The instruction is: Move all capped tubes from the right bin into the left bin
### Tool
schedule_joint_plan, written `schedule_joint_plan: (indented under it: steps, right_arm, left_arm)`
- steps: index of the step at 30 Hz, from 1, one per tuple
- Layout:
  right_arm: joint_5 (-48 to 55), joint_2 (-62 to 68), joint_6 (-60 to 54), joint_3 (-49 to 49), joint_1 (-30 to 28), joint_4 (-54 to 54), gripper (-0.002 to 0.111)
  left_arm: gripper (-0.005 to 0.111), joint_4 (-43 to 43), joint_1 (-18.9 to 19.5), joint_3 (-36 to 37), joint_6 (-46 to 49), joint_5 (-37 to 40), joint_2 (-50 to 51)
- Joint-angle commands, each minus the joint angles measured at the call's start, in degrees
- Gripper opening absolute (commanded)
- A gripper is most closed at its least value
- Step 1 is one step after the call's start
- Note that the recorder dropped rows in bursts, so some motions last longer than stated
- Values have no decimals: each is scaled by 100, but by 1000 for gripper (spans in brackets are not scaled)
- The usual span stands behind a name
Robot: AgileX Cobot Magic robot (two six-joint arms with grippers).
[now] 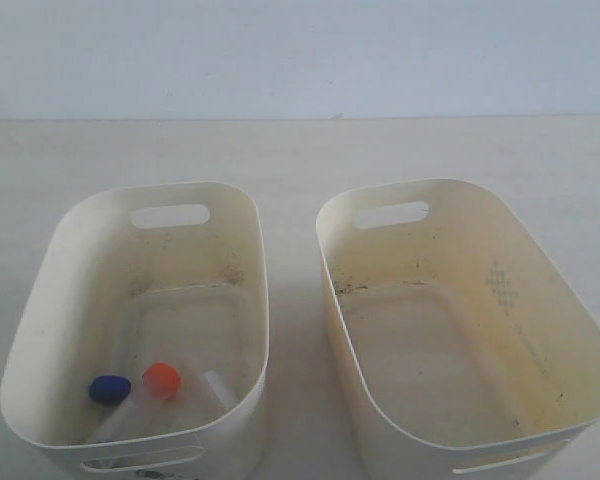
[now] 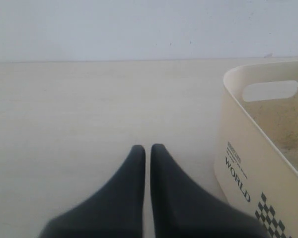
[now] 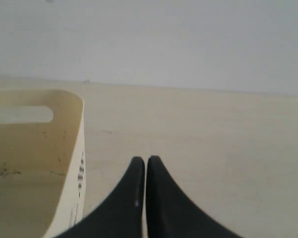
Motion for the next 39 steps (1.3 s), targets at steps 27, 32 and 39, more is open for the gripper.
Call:
schedule_joint_plan:
  steps: [27, 32, 39]
  right_arm:
    - [642, -44, 1139, 24, 76, -860, 1]
    - [642, -44, 1139, 24, 122, -850, 1]
    - [642, -44, 1139, 24, 122, -850, 1]
  left_arm:
    - [4, -57, 6, -16, 19, -43, -19]
    - [4, -44, 6, -16, 19, -43, -19]
    - [4, -44, 6, -16, 19, -43, -19]
